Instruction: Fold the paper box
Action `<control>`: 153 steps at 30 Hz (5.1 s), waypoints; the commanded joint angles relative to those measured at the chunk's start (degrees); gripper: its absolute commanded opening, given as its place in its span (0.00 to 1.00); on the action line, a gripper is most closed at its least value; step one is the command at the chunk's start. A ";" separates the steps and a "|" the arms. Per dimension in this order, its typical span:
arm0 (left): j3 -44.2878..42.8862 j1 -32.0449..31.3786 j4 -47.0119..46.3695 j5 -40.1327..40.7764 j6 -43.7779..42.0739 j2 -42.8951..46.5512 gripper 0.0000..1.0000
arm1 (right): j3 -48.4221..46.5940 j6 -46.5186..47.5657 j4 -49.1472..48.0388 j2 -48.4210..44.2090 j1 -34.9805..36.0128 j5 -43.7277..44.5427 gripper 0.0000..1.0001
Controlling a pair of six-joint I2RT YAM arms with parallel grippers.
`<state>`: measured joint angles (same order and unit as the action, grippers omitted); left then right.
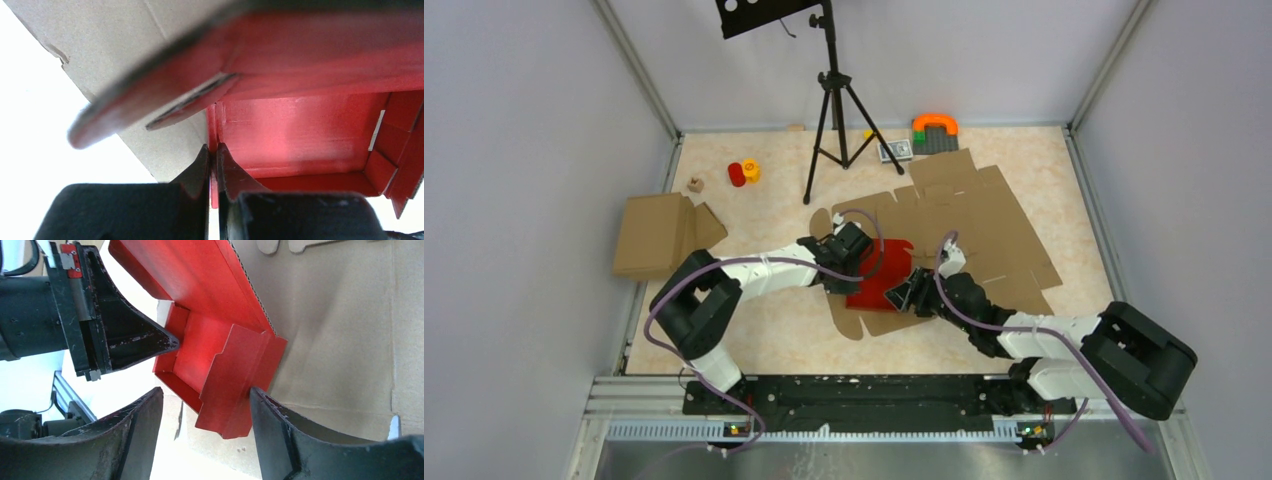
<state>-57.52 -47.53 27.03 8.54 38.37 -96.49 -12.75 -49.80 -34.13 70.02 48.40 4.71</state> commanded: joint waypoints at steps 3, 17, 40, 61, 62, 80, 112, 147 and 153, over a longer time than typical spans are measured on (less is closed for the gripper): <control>5.80 2.78 -9.95 -11.69 2.74 1.21 0.00 | -0.18 -1.12 -8.40 -3.02 1.04 1.04 0.65; 11.32 7.13 -14.84 -17.23 3.64 5.41 0.00 | 2.04 -7.54 0.97 -16.05 0.91 10.66 0.50; 10.52 7.45 -13.62 -16.36 2.76 5.07 0.00 | 3.94 -3.97 36.65 -41.26 0.13 25.24 0.37; 10.87 7.44 -13.23 -16.78 2.76 6.47 0.00 | -0.47 1.26 7.81 -13.06 -0.04 8.05 0.43; 10.82 7.35 -13.29 -16.79 2.74 6.41 0.00 | -0.51 1.22 7.54 -12.91 -0.06 7.76 0.43; 11.17 7.36 -14.11 -18.36 2.78 6.16 0.00 | 0.58 -3.23 -2.06 -8.56 -0.84 3.11 0.48; 11.91 7.43 -17.48 -20.81 3.99 5.48 0.00 | 5.76 -5.72 7.31 -24.26 -1.36 13.31 0.38; 12.31 8.07 -16.79 -21.01 3.45 5.96 0.00 | 3.89 0.53 4.43 -17.64 -1.85 5.73 0.45; 12.37 8.00 -16.79 -21.02 3.33 6.21 0.00 | 4.73 1.71 5.04 -21.21 -1.91 6.75 0.45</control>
<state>-45.52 -39.46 10.37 -12.40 42.06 -91.50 -6.20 -49.60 -25.76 51.77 46.70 11.79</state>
